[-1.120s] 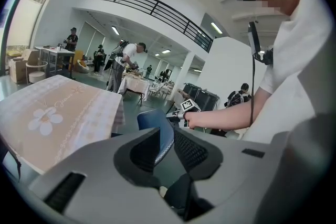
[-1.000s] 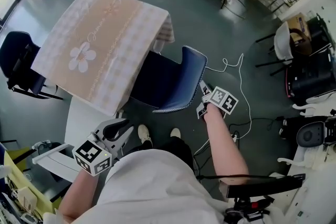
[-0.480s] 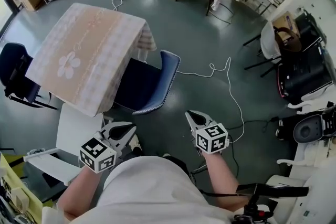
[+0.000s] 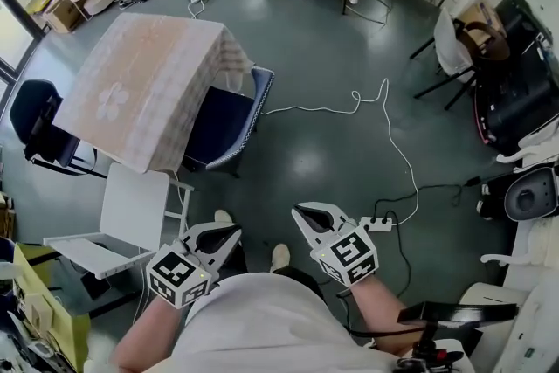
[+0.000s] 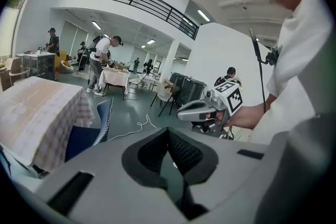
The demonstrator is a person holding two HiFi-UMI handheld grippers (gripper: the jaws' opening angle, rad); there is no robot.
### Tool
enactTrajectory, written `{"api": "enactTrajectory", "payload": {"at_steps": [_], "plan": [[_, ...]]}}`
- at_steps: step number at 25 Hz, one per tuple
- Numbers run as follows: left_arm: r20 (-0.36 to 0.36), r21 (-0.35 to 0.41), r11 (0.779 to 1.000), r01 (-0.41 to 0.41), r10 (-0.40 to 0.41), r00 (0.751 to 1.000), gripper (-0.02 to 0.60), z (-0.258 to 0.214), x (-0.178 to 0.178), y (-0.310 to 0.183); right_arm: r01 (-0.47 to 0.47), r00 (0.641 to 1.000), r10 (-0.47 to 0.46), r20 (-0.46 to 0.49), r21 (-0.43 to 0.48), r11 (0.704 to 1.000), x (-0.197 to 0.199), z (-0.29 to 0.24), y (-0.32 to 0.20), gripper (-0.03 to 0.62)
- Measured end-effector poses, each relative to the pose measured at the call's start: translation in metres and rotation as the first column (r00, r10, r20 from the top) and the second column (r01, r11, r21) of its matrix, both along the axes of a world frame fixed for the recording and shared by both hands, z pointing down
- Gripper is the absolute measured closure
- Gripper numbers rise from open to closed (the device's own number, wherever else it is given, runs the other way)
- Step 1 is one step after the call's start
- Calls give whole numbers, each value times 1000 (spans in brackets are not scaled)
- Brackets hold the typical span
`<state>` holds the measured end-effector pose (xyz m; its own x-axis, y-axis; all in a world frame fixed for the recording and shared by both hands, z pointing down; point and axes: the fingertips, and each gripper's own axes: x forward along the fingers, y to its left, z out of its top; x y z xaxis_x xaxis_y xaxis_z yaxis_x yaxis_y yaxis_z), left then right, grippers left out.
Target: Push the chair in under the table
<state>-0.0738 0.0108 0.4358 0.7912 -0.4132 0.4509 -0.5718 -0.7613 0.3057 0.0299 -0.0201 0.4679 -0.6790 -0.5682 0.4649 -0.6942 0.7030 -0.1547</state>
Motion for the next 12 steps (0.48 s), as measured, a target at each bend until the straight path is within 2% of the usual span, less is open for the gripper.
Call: {"api": "enactTrajectory", "payload": {"at_steps": [5, 8, 12], "plan": [[32, -36, 999, -3, 4, 999, 572, -4, -7, 43, 40, 999, -40, 25, 22, 999, -16, -14, 38, 582], [48, -13, 1000, -5, 6, 999, 572, -9, -13, 43, 54, 998, -56, 35, 41, 998, -28, -21, 46, 582], [34, 15, 998, -55, 54, 998, 572, -21, 6, 34, 39, 998, -41, 39, 52, 998, -21, -33, 53, 582]]}}
